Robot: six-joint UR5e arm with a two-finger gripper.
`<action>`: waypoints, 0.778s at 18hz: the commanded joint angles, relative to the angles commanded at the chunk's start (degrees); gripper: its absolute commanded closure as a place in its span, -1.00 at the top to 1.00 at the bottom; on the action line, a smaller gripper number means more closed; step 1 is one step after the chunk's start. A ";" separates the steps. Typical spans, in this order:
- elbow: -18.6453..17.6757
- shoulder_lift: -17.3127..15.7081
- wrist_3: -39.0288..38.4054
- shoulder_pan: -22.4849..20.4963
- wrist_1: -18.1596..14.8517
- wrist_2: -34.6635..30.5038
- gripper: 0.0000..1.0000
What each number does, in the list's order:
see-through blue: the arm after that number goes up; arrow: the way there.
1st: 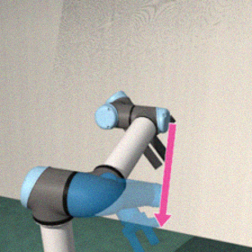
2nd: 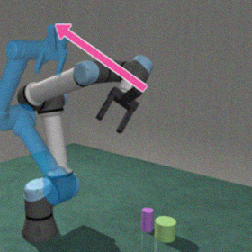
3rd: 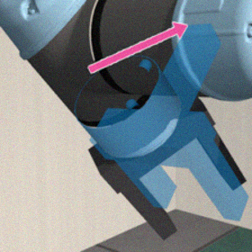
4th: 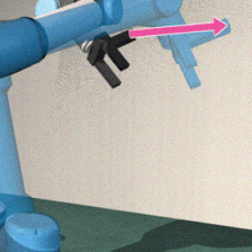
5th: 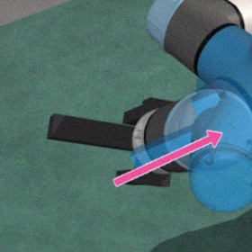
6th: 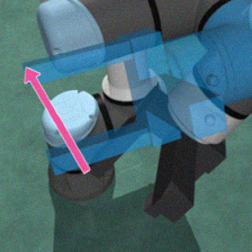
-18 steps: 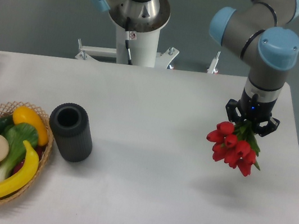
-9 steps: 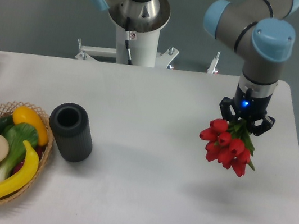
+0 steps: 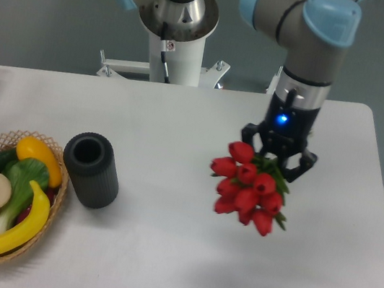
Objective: Insert the flowers into the vase
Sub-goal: 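Carry the red tulip bunch with the gripper toward the black vase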
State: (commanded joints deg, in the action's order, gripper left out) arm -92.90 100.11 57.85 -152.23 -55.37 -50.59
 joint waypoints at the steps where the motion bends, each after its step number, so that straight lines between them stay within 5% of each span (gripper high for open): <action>1: -0.52 0.09 -1.23 0.27 0.17 3.80 -1.00; 5: -0.53 0.18 -3.18 1.31 0.52 11.11 -0.98; 11: -4.92 0.36 -4.93 4.13 7.64 26.41 -0.82; 14: -5.36 0.26 -5.11 5.54 7.65 31.41 -0.52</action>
State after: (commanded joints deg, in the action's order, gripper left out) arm -98.26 100.37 52.74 -146.69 -47.72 -19.18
